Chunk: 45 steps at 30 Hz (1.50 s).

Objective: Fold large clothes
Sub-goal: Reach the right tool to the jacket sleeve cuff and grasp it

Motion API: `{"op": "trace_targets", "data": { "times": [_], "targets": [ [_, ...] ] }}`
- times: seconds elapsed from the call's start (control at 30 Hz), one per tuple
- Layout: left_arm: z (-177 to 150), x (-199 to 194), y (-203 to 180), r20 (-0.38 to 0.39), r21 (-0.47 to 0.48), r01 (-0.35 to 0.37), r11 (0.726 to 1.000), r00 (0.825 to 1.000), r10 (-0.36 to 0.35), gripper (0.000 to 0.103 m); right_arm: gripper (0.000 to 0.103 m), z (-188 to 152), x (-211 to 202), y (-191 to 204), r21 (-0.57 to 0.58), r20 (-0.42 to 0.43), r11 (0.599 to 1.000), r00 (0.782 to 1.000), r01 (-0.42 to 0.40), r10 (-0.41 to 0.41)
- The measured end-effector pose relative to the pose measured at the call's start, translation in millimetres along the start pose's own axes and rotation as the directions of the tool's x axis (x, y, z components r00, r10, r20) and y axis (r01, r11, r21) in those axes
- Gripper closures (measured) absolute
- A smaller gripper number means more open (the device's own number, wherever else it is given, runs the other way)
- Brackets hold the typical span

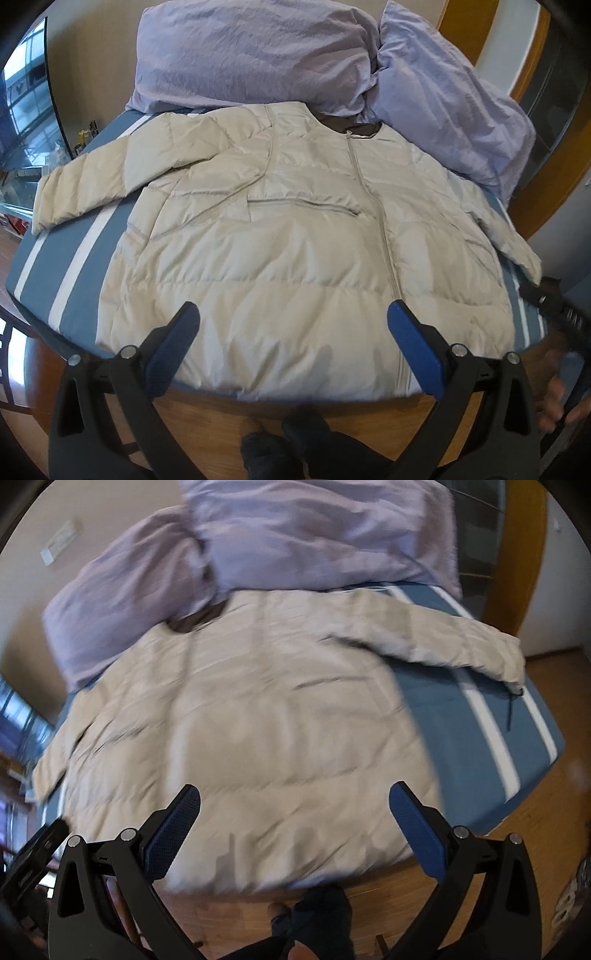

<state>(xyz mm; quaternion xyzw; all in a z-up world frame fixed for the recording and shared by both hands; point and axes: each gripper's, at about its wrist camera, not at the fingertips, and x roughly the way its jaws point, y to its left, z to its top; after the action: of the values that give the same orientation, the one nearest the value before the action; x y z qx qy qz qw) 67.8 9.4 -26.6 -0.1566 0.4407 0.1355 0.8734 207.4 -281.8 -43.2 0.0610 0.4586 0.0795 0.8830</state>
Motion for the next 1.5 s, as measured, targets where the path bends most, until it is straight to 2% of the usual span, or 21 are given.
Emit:
{"op": "trace_targets", "data": {
  "times": [0.1, 0.2, 0.27, 0.4, 0.53, 0.67, 0.73, 0.77, 0.87, 0.9, 0.97, 1.13, 1.33, 1.5],
  "targets": [
    [13, 15, -5, -0.007, -0.003, -0.021, 1.0, 1.0, 0.021, 0.002, 0.001, 29, 22, -47, 0.095, -0.005, 0.994, 0.999, 0.047, -0.047],
    [26, 28, -12, -0.015, -0.007, -0.031, 0.999, 0.999, 0.031, 0.002, 0.001, 54, 46, -106, 0.243, -0.03, 0.967, 0.997, 0.074, -0.069],
    [34, 37, -17, -0.02, -0.009, -0.037, 0.999, 0.999, 0.037, 0.002, 0.001, 68, 61, -148, 0.356, -0.048, 0.93, 0.996, 0.086, -0.073],
    [48, 52, -26, -0.029, -0.02, -0.054, 0.998, 0.998, 0.053, 0.002, 0.002, 81, 77, -230, 0.57, -0.039, 0.812, 0.991, 0.129, -0.13],
    [56, 63, -30, -0.042, -0.043, -0.081, 0.996, 0.996, 0.079, 0.002, 0.011, 88, 91, -280, 0.648, -0.06, 0.74, 0.981, 0.178, -0.184],
    [61, 71, -33, -0.061, -0.068, -0.097, 0.993, 0.994, 0.092, 0.002, 0.023, 83, 104, -301, 0.702, -0.073, 0.696, 0.987, 0.153, -0.143],
    [64, 73, -35, -0.064, -0.078, -0.098, 0.992, 0.994, 0.093, 0.002, 0.033, 84, 114, -304, 0.705, -0.076, 0.696, 0.99, 0.137, -0.118],
    [65, 73, -36, -0.062, -0.08, -0.098, 0.992, 0.994, 0.093, 0.002, 0.034, 85, 116, -304, 0.698, -0.073, 0.703, 0.99, 0.136, -0.119],
    [68, 75, -39, -0.059, -0.075, -0.102, 0.992, 0.993, 0.098, 0.002, 0.042, 87, 114, -300, 0.66, -0.065, 0.737, 0.988, 0.146, -0.137],
    [70, 75, -39, -0.059, -0.076, -0.1, 0.992, 0.994, 0.096, 0.002, 0.049, 89, 116, -300, 0.649, -0.064, 0.746, 0.988, 0.149, -0.141],
    [71, 76, -39, -0.059, -0.078, -0.1, 0.992, 0.994, 0.096, 0.002, 0.055, 90, 117, -294, 0.617, -0.065, 0.77, 0.985, 0.165, -0.16],
    [72, 77, -33, -0.062, -0.079, -0.102, 0.992, 0.993, 0.098, 0.002, 0.083, 95, 115, -281, 0.563, -0.037, 0.808, 0.982, 0.173, -0.185],
    [77, 75, -11, -0.048, -0.076, -0.083, 0.994, 0.996, 0.08, 0.002, 0.088, 116, 87, -248, 0.502, 0.036, 0.837, 0.961, 0.22, -0.274],
    [86, 71, 19, -0.029, -0.077, -0.089, 0.993, 0.996, 0.087, 0.002, 0.088, 147, 67, -194, 0.406, 0.12, 0.889, 0.953, 0.21, -0.28]
  ]
}}
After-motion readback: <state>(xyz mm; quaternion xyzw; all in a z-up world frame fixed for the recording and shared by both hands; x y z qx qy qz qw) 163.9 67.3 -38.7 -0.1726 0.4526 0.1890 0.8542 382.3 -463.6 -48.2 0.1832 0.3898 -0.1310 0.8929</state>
